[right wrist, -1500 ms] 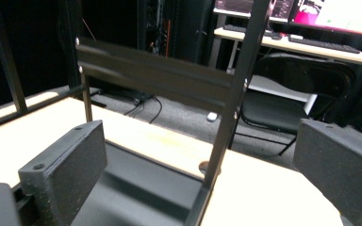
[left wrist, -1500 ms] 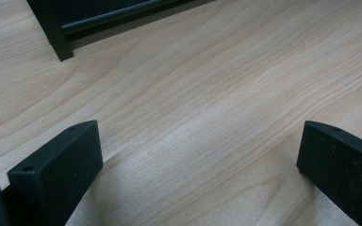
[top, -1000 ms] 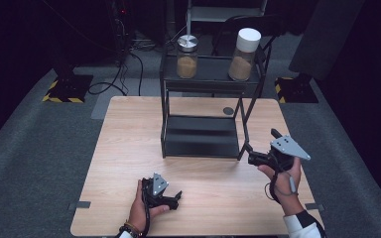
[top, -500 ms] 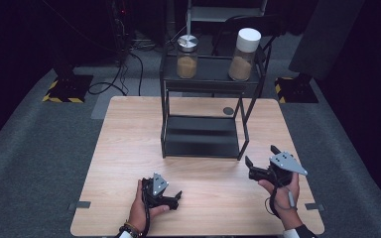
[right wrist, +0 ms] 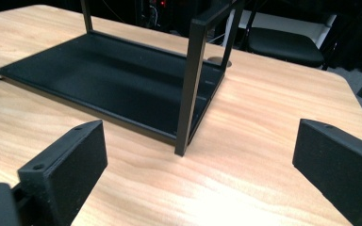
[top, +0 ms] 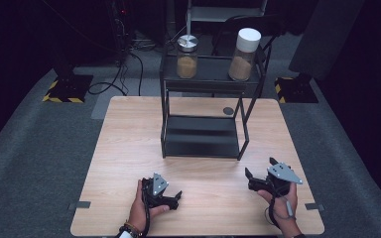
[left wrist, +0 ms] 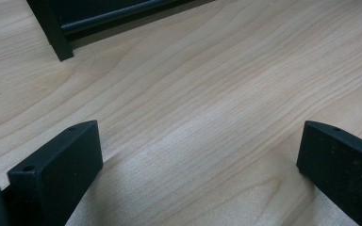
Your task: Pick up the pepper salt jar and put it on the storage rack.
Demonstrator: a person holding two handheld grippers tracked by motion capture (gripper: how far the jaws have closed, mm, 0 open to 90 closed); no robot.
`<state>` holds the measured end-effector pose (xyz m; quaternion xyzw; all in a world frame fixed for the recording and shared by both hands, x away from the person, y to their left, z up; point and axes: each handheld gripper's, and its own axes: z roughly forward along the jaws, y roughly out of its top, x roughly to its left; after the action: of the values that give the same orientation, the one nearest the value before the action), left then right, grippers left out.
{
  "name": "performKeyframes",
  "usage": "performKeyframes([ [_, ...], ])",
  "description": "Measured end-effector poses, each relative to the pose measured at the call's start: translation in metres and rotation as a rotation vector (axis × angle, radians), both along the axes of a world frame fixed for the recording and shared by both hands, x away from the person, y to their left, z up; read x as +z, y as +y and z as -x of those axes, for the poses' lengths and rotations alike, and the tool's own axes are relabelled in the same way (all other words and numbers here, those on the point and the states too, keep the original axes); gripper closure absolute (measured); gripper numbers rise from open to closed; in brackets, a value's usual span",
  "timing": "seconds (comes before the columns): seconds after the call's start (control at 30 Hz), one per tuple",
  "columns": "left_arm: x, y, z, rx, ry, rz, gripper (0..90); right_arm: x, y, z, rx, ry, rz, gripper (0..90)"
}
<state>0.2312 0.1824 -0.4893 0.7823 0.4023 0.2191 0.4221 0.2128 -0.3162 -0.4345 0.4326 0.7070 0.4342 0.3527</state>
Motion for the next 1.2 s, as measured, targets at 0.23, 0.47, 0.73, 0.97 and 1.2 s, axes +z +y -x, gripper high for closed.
performKeyframes([
  [0.23, 0.0, 0.0, 0.0, 0.0, 0.0, 0.0, 0.5, -0.013, -0.002, 0.003, -0.009, 0.041, 0.003, 3.2],
  [0.47, 0.0, 0.0, 0.0, 0.0, 0.0, 0.0, 0.5, -0.027, -0.005, 0.008, -0.026, 0.09, 0.007, 3.2],
  [0.73, 0.0, 0.0, 0.0, 0.0, 0.0, 0.0, 0.5, -0.039, -0.009, 0.013, -0.038, 0.127, 0.004, 3.2],
  [0.97, 0.0, 0.0, 0.0, 0.0, 0.0, 0.0, 0.5, -0.047, -0.01, 0.014, -0.041, 0.154, 0.009, 3.2],
  [1.2, 0.0, 0.0, 0.0, 0.0, 0.0, 0.0, 0.5, -0.05, -0.01, 0.014, -0.044, 0.177, 0.011, 3.3],
])
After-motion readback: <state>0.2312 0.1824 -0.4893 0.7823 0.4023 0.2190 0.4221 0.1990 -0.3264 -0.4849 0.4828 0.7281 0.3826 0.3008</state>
